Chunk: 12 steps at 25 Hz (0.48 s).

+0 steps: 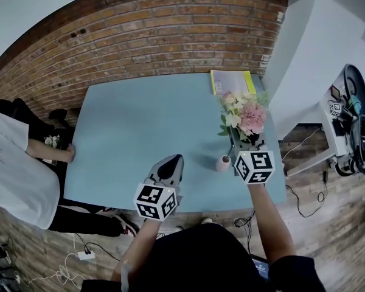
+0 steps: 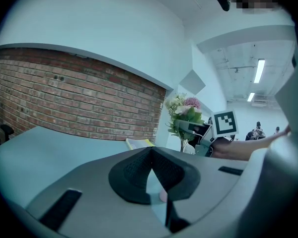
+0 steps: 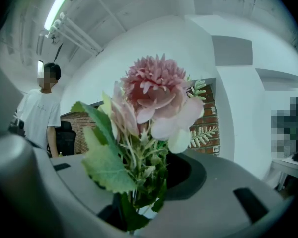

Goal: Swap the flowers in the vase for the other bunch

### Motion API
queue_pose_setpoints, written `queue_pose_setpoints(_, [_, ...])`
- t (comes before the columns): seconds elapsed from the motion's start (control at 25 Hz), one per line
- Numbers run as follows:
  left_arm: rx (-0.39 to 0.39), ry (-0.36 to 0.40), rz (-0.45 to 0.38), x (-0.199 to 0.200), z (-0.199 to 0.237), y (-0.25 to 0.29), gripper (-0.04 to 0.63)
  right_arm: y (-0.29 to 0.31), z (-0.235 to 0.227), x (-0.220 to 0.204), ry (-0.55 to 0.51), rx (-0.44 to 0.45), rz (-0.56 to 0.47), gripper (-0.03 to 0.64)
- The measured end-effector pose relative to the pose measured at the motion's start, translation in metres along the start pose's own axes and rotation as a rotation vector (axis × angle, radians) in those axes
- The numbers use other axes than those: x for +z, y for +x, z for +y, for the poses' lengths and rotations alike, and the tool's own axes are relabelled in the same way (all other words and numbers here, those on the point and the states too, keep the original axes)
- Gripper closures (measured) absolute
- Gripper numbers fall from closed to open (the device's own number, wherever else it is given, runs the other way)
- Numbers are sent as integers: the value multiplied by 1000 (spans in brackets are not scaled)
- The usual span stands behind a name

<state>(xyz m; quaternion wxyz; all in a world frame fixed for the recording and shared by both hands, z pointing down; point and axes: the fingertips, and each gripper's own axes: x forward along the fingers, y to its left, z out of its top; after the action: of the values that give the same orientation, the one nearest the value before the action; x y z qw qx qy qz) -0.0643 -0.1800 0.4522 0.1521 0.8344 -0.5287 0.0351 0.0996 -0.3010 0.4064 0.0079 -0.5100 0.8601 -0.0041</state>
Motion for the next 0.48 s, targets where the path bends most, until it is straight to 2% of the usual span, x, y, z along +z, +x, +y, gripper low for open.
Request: queue_pose_setpoints(0.48, [18, 4, 14, -3, 3, 2, 589, 3, 0, -42, -13, -3, 32, 430])
